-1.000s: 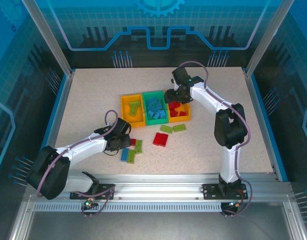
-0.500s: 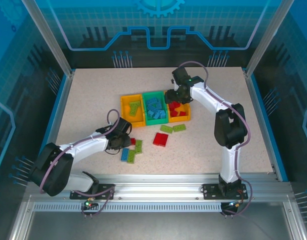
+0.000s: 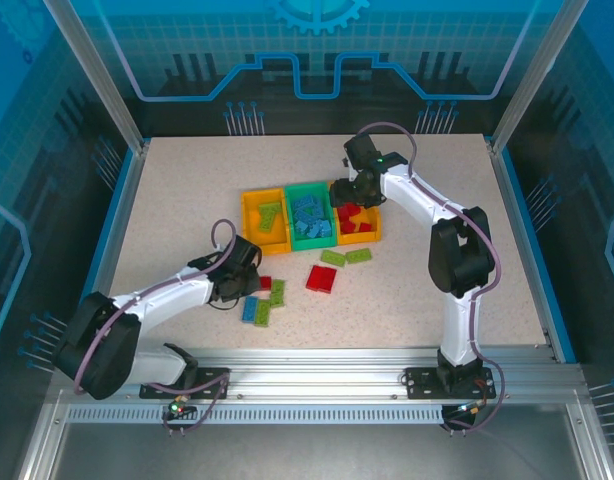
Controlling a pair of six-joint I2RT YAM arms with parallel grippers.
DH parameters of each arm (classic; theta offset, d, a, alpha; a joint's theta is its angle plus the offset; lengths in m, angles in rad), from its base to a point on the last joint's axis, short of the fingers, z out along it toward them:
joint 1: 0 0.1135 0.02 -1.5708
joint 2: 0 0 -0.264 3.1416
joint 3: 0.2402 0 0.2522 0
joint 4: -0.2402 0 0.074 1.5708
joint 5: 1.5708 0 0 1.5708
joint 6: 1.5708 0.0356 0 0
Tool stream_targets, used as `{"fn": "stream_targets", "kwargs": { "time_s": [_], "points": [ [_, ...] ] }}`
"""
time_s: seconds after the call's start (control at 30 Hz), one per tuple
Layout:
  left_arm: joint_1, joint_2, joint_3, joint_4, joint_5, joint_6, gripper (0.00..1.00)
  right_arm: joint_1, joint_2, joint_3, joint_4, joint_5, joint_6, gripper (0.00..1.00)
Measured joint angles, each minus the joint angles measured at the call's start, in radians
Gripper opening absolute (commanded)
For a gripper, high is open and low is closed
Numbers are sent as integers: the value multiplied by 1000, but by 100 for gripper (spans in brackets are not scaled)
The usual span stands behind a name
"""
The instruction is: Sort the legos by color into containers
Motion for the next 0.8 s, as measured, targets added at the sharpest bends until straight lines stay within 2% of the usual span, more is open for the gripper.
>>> {"fn": "stream_targets", "kwargs": {
  "time_s": [0.13, 0.3, 0.47, 0.6, 0.7, 0.73, 0.8],
  "points": [
    [0, -21, 0, -5, -6, -6, 19, 0, 0, 0, 0, 0, 0, 74],
    [2, -51, 0, -16, -7, -14, 54, 0, 0, 0, 0, 0, 0, 74],
    [3, -62, 0, -12, 18, -18, 66, 0, 0, 0, 0, 0, 0, 74],
    [2, -36, 0, -10, 55, -44, 88, 0, 0, 0, 0, 0, 0, 74],
    [2, -31, 0, -21, 82, -93, 91, 0, 0, 0, 0, 0, 0, 74],
    [2, -33, 0, -22, 91, -111, 98, 0, 0, -1, 0, 0, 0, 74],
    [0, -40, 0, -25, 103, -145, 99, 0, 0, -2, 1, -1, 0, 74]
  ]
}}
